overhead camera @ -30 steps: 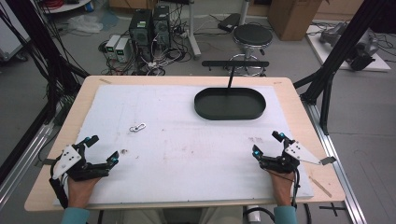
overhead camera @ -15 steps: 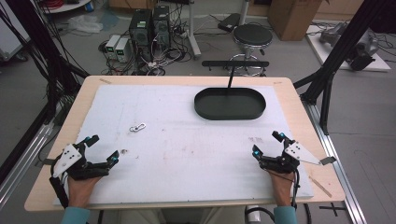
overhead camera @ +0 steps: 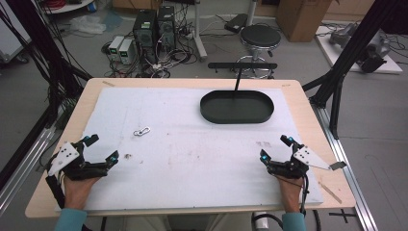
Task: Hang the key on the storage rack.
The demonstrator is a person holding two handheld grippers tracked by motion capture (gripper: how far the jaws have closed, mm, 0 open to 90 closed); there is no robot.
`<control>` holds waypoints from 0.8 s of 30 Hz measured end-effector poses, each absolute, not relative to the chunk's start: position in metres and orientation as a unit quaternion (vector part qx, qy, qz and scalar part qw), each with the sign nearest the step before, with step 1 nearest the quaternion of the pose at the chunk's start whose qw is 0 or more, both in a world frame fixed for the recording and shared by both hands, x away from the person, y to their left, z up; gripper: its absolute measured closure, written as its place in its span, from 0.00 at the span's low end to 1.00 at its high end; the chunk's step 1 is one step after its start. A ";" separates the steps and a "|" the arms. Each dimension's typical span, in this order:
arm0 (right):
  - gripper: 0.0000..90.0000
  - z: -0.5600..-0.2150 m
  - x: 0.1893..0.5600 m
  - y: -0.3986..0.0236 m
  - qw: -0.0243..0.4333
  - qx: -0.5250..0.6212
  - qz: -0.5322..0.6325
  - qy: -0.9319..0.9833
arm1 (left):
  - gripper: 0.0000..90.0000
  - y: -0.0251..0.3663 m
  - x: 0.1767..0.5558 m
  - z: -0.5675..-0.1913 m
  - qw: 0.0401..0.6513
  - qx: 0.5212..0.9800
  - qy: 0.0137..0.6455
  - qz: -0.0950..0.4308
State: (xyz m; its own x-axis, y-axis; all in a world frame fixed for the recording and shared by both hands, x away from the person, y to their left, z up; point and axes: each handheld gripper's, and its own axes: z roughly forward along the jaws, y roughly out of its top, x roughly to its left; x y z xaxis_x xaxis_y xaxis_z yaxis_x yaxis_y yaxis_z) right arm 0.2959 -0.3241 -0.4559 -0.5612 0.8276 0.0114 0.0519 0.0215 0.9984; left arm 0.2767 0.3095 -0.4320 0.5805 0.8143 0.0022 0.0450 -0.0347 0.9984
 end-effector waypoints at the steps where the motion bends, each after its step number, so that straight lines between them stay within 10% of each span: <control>1: 0.02 -0.456 0.296 -0.324 0.320 0.343 0.608 0.640 | 0.02 0.310 0.279 -0.428 0.607 0.651 0.330 0.315; 24: 0.02 -0.456 0.296 -0.324 0.319 0.343 0.609 0.640 | 0.02 0.307 0.361 -0.378 0.518 0.766 0.297 0.238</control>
